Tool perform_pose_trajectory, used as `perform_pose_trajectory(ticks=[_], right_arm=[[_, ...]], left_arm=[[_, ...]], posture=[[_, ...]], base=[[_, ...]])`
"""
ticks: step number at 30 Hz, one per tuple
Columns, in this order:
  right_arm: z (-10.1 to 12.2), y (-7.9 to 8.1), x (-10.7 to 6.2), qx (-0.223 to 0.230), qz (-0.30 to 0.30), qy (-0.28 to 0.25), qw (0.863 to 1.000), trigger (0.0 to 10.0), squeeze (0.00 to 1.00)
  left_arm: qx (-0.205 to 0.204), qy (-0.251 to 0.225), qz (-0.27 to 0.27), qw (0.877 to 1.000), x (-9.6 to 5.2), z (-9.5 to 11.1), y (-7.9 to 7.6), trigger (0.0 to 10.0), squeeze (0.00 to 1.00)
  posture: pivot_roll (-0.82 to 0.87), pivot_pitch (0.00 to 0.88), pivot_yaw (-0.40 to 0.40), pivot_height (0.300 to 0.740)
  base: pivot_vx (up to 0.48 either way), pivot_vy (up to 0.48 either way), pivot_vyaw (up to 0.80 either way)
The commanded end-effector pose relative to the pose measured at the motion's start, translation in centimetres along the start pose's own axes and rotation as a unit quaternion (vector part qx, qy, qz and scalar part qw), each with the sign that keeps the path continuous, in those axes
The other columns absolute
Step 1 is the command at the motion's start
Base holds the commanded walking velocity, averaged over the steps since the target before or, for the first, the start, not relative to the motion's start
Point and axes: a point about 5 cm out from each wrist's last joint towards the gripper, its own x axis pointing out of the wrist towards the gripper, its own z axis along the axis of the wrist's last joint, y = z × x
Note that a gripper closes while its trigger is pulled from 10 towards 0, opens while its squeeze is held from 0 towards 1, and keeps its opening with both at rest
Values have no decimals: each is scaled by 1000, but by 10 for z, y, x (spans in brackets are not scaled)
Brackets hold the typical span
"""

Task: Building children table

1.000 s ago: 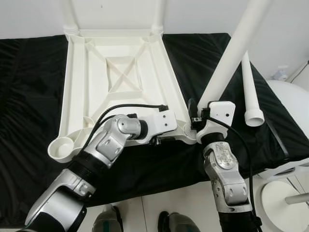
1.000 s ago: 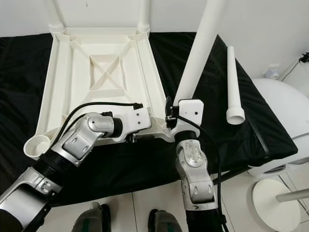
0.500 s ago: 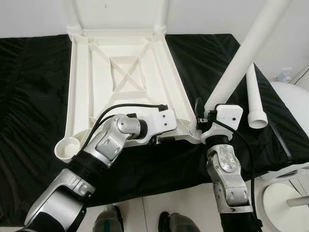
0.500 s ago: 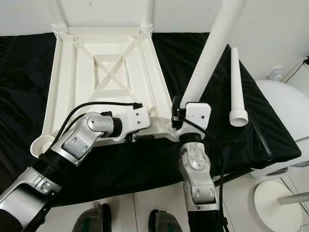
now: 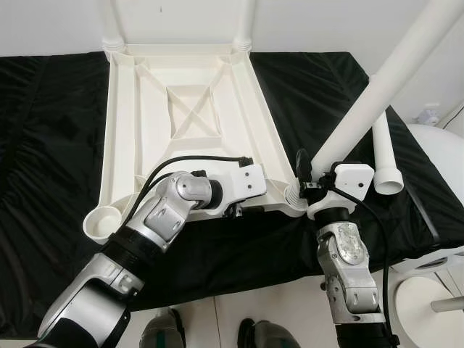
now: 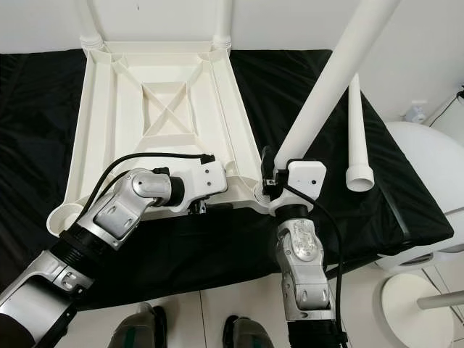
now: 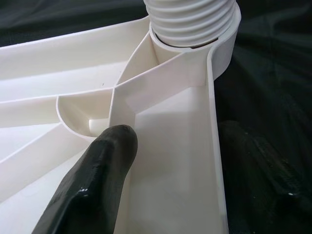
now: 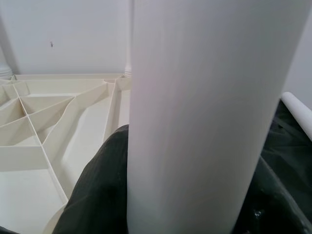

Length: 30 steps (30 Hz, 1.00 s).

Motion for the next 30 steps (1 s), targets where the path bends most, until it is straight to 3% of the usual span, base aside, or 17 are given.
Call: perform_pose_trajectory(ticks=[1,19,30], right_arm=[[-52,-20,-19,-21,-53,144,988,10000,0],[-46,-29,-17,-45,-138,105,984,10000,0],[-43,-30,-14,-42,-131,93,986,10000,0]], left_arm=[[7,-1,4,1000,-2,3,4,10000,0],[7,-3,6,1000,-3,4,6,10000,0],[8,-4,5,1000,-2,4,6,10000,0]], posture=[[0,130,-36,740],[1,128,-39,740],[0,120,-40,740]], base=[[0,0,0],[0,0,0],[0,0,0]])
